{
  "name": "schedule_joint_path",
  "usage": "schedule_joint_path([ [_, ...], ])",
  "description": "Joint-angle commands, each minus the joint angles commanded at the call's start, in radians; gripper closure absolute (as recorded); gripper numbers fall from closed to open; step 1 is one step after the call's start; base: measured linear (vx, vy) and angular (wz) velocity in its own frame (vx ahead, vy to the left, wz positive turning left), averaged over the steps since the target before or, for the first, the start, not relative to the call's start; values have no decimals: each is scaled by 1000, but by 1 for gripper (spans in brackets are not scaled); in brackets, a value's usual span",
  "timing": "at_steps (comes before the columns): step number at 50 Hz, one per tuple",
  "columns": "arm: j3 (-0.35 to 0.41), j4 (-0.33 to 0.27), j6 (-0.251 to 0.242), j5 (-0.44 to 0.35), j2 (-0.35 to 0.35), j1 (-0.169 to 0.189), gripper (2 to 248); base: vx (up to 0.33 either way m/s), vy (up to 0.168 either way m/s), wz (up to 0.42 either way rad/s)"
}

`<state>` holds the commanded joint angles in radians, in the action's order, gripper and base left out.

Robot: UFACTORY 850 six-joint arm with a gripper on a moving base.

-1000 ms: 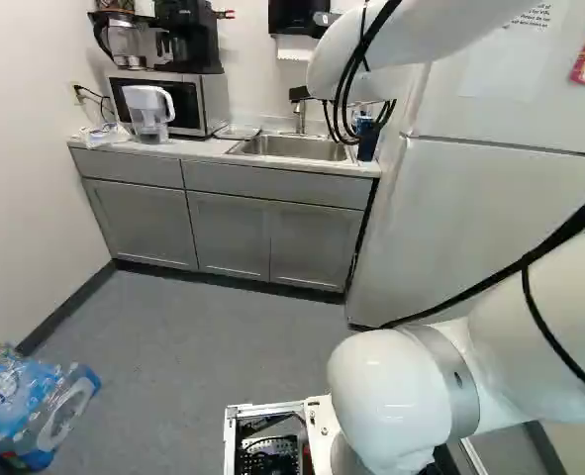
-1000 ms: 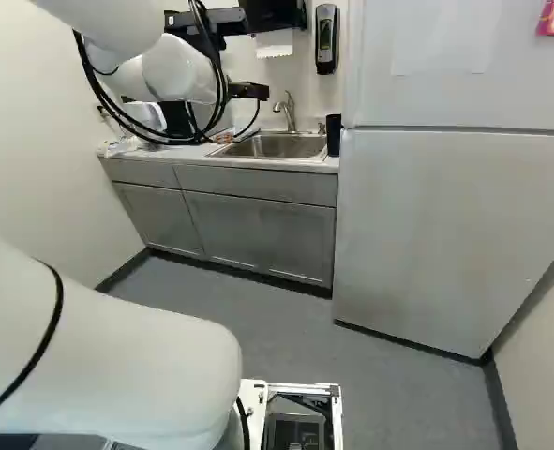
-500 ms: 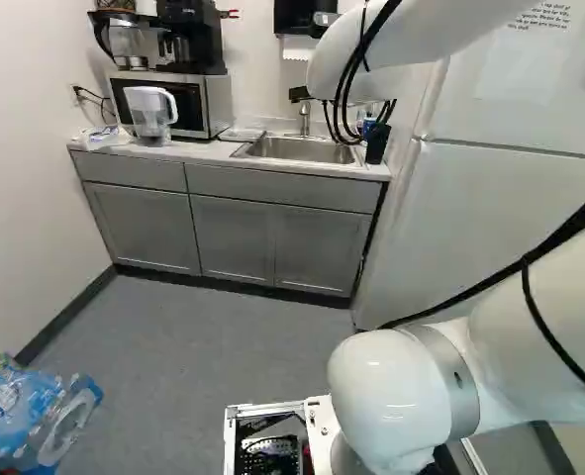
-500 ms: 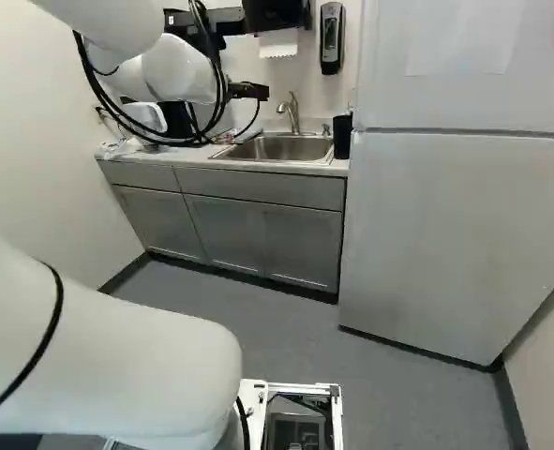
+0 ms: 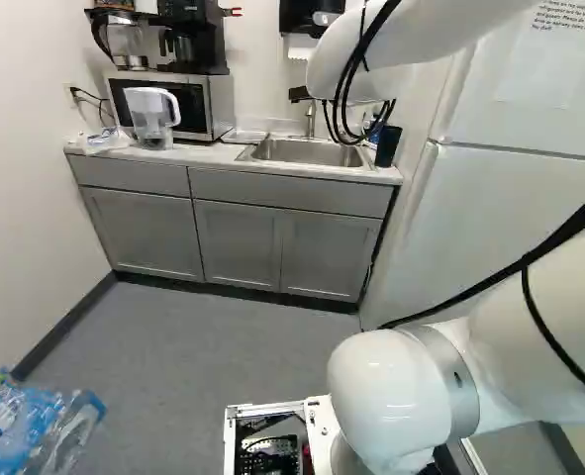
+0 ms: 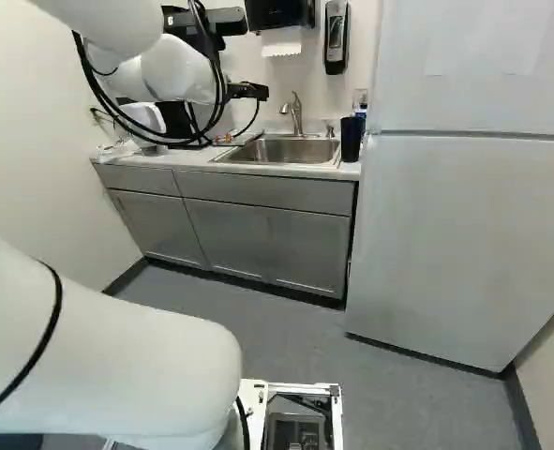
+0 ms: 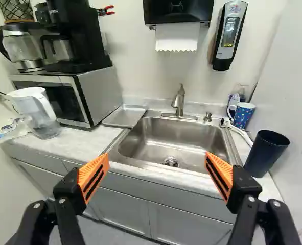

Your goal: Rinse the cup and place it in the tray

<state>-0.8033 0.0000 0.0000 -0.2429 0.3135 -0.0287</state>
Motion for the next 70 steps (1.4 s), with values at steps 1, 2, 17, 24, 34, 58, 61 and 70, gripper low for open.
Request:
schedule_joint_path([
  [1,0,0,0,0,0,0,3,89,48,-169],
  [2,0,0,0,0,0,0,3,86,48,-171],
  [17,0,0,0,0,0,0,3,92,54,-192],
  [24,0,0,0,0,0,0,3,91,60,-213],
  [34,0,0,0,0,0,0,3,89,69,-207],
  [58,0,0,0,0,0,0,3,94,74,-219],
  [61,0,0,0,0,0,0,3,106,99,-174],
  [70,0,0,0,0,0,0,3,89,115,-32],
])
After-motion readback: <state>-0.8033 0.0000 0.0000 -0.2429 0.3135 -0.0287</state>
